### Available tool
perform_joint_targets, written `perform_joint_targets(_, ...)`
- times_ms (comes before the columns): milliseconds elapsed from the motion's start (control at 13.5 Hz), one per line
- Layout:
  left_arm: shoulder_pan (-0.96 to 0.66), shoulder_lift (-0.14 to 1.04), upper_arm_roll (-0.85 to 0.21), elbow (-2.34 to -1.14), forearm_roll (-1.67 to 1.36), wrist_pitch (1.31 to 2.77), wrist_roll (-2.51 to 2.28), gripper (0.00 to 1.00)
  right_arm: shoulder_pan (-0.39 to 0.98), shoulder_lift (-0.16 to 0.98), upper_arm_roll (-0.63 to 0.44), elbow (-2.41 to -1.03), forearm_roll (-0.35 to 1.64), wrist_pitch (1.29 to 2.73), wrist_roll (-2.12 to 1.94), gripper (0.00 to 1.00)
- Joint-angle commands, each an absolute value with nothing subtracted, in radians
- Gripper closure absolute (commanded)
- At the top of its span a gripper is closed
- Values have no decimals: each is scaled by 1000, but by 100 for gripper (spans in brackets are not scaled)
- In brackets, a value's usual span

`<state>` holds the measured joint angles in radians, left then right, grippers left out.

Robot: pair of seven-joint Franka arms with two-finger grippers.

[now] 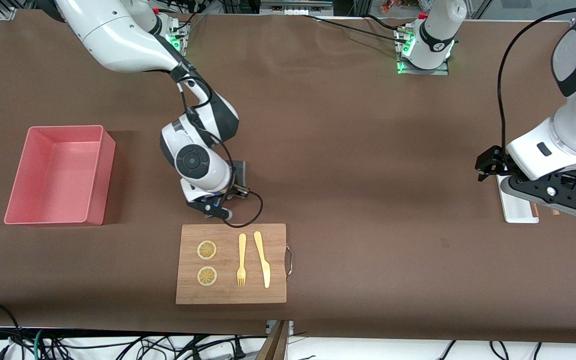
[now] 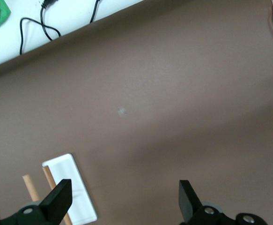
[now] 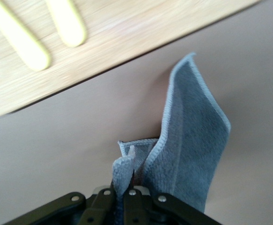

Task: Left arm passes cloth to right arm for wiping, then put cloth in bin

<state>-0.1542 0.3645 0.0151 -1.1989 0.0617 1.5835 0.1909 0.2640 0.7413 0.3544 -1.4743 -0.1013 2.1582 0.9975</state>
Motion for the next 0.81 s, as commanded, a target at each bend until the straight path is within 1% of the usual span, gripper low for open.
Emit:
perform_joint_targets(0,-114,365,21,-1186,6,1536,173,0,262,769,376,-1434,-32,2198,1039,100)
perform_joint_targets(148,-112,356,25,-1187,9,1462,173,0,253,765,370,-1436,-24,2181,1017,100)
perform_joint_targets(222,-109,350,26,-1186,8,1447,175,0,250,765,361,-1440,-34,2136,985,100)
perform_joint_targets(296,-106,341,26,-1186,9,1447,173,0,244,762,344,-1439,-40,2061,920,100)
perform_joint_targets(517,-106,339,25,-1187,15,1447,179,0,236,749,272,-1437,-40,1870,757,100)
perform_joint_targets(739,-113,342,18,-1187,18,1451,170,0,236,749,181,-1439,-84,1761,611,100)
